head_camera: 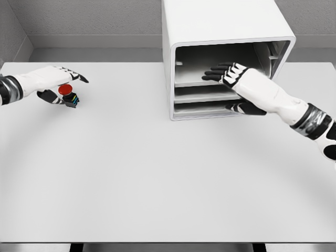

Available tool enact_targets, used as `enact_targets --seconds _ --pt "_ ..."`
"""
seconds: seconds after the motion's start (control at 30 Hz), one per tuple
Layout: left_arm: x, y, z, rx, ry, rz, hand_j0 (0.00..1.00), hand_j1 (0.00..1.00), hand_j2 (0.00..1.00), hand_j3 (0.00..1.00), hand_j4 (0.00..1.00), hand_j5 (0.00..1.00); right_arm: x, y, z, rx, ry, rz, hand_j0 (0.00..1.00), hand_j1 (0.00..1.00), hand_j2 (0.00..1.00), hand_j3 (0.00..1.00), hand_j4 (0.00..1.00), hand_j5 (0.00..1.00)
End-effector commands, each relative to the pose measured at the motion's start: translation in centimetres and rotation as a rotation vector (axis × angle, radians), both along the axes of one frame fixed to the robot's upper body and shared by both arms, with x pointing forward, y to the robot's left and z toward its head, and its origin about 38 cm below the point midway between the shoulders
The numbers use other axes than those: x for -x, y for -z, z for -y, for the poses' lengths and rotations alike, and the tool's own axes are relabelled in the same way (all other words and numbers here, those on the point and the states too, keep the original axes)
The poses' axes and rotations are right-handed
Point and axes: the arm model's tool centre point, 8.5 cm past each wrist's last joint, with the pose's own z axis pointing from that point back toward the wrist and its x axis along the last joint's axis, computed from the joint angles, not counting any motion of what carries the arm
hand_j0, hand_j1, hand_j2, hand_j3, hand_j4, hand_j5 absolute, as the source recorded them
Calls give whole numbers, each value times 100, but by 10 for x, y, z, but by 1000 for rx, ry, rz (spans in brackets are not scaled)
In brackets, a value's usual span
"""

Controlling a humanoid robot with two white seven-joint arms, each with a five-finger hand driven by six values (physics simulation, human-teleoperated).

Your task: Slide open multi-storey tabletop storage cabinets and put open load switch and slide close multi-storey tabletop storage cabinets

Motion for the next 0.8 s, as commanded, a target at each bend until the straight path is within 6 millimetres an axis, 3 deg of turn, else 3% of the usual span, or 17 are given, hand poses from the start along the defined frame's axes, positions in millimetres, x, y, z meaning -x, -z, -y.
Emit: enact_targets --seconds 0.0,0.3,0.5,0.77 --pt "0 1 -1 7 -6 -4 81 81 81 81 81 81 -2 9 -2 -8 3 -28 93 93 93 93 93 93" --pt "1 3 -8 2 -20 -14 77 77 77 77 77 77 -20 14 -9 -16 17 -45 93 93 93 93 93 93" --pt "1 6 -10 2 -26 -24 76 76 76 76 76 76 -37 23 6 -1 76 -75 94 94 94 94 94 94" --pt "1 8 -9 5 -24 -27 70 70 70 70 70 70 -37 34 9 36 84 -96 94 94 94 94 94 94"
